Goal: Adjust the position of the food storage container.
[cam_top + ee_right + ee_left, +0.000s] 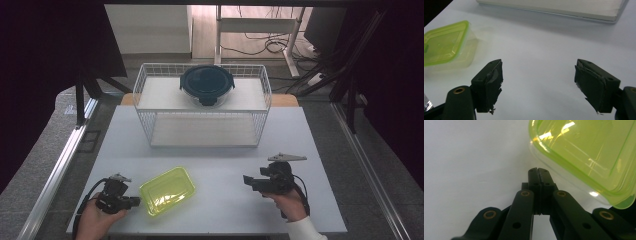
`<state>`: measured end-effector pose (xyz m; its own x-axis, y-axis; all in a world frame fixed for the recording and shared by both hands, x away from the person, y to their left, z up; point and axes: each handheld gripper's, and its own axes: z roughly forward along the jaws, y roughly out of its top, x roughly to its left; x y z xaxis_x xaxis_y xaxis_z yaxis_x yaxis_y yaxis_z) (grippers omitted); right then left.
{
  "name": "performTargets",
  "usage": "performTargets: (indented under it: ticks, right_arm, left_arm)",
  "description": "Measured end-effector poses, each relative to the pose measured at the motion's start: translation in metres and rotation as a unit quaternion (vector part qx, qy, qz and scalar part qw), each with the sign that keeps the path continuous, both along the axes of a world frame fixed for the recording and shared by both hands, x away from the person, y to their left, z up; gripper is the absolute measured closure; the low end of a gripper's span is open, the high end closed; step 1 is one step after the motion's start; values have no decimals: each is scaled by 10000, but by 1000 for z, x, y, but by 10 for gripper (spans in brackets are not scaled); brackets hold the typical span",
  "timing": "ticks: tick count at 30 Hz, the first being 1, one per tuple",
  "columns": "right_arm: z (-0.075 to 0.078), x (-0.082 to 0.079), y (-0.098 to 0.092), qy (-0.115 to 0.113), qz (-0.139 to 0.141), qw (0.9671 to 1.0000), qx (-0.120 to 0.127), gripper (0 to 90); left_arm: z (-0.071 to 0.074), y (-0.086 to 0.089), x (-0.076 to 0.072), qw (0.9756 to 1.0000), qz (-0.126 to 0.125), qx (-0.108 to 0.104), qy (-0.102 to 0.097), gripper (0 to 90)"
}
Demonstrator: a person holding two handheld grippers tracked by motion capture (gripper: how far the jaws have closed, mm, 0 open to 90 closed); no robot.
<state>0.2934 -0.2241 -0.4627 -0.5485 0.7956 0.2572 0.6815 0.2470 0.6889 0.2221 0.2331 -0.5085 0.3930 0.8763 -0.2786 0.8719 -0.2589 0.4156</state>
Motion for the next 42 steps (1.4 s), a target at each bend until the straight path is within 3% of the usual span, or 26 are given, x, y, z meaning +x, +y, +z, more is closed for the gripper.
performTargets:
  ticks: [14, 30, 42]
  right_arm:
    - [-2, 1, -2, 28, -83, 10000, -38, 227]
    - [-3, 2, -6, 53, -94, 9999, -64, 228]
    - [-1, 1, -6, 40, -94, 9999, -43, 228]
  left_arm:
    - [-6, -11, 22, 9998, -22, -131, 129, 900]
    - [-1, -31, 49, 9997, -174, -69, 163, 900]
    - [1, -60, 70, 9992, -375, -74, 155, 900]
